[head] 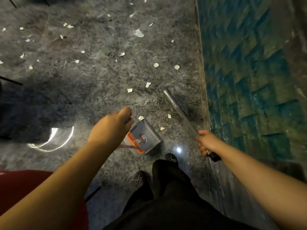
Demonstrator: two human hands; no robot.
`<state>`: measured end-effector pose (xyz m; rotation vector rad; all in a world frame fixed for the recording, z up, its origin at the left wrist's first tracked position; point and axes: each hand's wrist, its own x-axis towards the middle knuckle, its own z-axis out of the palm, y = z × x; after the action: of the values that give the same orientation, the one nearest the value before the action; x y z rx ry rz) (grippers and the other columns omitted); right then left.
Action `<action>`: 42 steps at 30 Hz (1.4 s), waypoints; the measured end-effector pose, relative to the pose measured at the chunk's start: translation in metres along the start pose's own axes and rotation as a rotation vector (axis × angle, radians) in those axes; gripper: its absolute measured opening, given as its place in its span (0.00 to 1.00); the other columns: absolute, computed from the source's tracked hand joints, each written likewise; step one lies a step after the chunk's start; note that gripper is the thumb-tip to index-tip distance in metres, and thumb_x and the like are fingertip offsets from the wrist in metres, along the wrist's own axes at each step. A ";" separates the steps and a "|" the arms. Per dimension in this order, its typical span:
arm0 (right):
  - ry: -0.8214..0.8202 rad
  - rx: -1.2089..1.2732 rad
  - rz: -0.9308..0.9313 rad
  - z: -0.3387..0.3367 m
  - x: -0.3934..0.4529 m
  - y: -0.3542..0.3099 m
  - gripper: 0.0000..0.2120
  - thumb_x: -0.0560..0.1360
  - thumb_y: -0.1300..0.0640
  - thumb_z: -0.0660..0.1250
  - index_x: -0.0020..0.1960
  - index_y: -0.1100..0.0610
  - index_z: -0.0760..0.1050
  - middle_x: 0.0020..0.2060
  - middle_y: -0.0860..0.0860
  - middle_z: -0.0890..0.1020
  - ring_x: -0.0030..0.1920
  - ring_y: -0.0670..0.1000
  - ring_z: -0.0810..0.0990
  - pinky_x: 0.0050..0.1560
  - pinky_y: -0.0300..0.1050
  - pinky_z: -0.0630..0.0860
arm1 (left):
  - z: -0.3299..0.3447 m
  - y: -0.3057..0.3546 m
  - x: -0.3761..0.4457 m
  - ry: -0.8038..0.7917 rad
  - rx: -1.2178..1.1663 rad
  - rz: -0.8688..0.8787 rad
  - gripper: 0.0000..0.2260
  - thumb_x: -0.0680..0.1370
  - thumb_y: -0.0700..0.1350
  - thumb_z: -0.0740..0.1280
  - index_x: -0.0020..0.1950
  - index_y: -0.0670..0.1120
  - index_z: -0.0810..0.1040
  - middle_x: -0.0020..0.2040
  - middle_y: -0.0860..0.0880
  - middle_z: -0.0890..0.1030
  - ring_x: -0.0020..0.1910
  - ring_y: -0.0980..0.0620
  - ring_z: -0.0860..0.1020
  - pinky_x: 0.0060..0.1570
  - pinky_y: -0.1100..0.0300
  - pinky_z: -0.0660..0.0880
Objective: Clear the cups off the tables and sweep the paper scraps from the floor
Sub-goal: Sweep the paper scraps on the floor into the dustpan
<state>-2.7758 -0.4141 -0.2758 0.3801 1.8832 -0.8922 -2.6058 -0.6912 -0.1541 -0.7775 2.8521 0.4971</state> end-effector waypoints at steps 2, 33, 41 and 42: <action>-0.016 -0.046 0.008 -0.008 0.016 -0.011 0.21 0.81 0.62 0.54 0.72 0.51 0.60 0.29 0.56 0.70 0.17 0.47 0.66 0.22 0.35 0.64 | -0.002 0.001 0.010 0.014 0.003 -0.022 0.11 0.79 0.54 0.64 0.55 0.48 0.71 0.45 0.44 0.82 0.42 0.39 0.80 0.37 0.49 0.78; -0.324 -0.028 0.086 0.046 -0.063 -0.021 0.11 0.82 0.59 0.56 0.61 0.46 0.64 0.27 0.53 0.67 0.17 0.45 0.62 0.20 0.33 0.63 | -0.013 -0.026 -0.013 0.180 -0.084 -0.051 0.10 0.77 0.48 0.70 0.53 0.45 0.76 0.42 0.44 0.83 0.34 0.44 0.77 0.32 0.54 0.74; -0.276 -0.137 -0.012 0.077 -0.043 -0.065 0.15 0.82 0.61 0.55 0.67 0.51 0.63 0.29 0.54 0.66 0.14 0.44 0.63 0.19 0.31 0.62 | -0.049 -0.079 -0.074 0.312 -0.096 -0.266 0.08 0.74 0.49 0.72 0.49 0.50 0.75 0.29 0.59 0.71 0.27 0.56 0.67 0.29 0.62 0.65; -0.287 -0.137 -0.006 0.083 -0.040 -0.070 0.15 0.83 0.61 0.55 0.68 0.53 0.63 0.28 0.54 0.65 0.14 0.44 0.62 0.20 0.30 0.62 | -0.052 -0.084 -0.080 0.324 -0.085 -0.269 0.09 0.74 0.48 0.73 0.49 0.49 0.76 0.29 0.63 0.66 0.26 0.59 0.65 0.28 0.65 0.62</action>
<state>-2.7461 -0.5167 -0.2327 0.1530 1.6685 -0.7719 -2.4967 -0.7401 -0.1113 -1.3460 2.9538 0.4953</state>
